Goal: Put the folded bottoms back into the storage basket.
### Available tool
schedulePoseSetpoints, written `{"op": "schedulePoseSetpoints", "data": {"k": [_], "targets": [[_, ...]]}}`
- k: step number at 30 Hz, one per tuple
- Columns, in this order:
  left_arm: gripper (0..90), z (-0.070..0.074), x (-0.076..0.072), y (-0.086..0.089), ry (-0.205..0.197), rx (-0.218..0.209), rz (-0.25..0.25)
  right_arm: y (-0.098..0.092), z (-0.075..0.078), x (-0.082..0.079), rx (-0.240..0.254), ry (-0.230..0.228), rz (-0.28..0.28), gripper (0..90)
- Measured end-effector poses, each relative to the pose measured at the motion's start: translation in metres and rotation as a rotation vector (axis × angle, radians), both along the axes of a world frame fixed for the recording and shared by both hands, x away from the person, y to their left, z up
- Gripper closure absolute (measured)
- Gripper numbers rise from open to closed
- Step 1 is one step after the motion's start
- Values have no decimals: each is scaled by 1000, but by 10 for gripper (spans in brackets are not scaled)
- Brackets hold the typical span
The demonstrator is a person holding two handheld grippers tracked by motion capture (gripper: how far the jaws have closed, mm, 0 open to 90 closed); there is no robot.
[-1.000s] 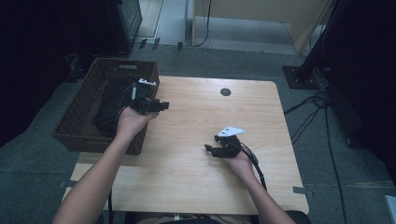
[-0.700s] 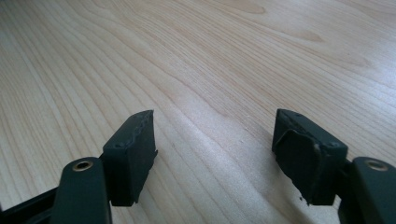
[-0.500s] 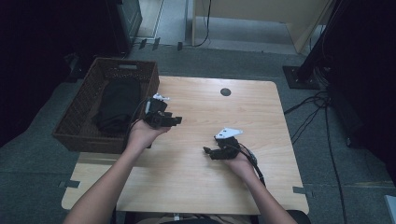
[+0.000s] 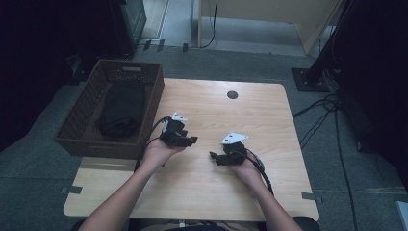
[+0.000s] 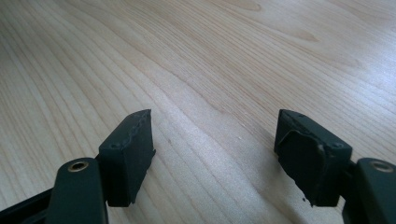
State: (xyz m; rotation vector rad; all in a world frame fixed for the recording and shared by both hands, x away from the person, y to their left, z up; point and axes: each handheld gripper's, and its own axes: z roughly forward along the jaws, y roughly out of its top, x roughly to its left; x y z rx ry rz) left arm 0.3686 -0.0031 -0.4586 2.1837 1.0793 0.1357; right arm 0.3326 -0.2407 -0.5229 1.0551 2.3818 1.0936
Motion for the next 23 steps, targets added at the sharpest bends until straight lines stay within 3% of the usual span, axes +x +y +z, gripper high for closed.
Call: {"op": "schedulePoseSetpoints", "data": {"k": [10,13,23], "targets": [[453,-30,-5,-1,36,10,-18,0,0,0,-3,0,2,283],[451,-36,-7,1,29,29,-23,0,0,0,-2,-3,4,283],[429,-42,-16,4,8,29,-42,1,0,-1,-7,5,9,241]]}}
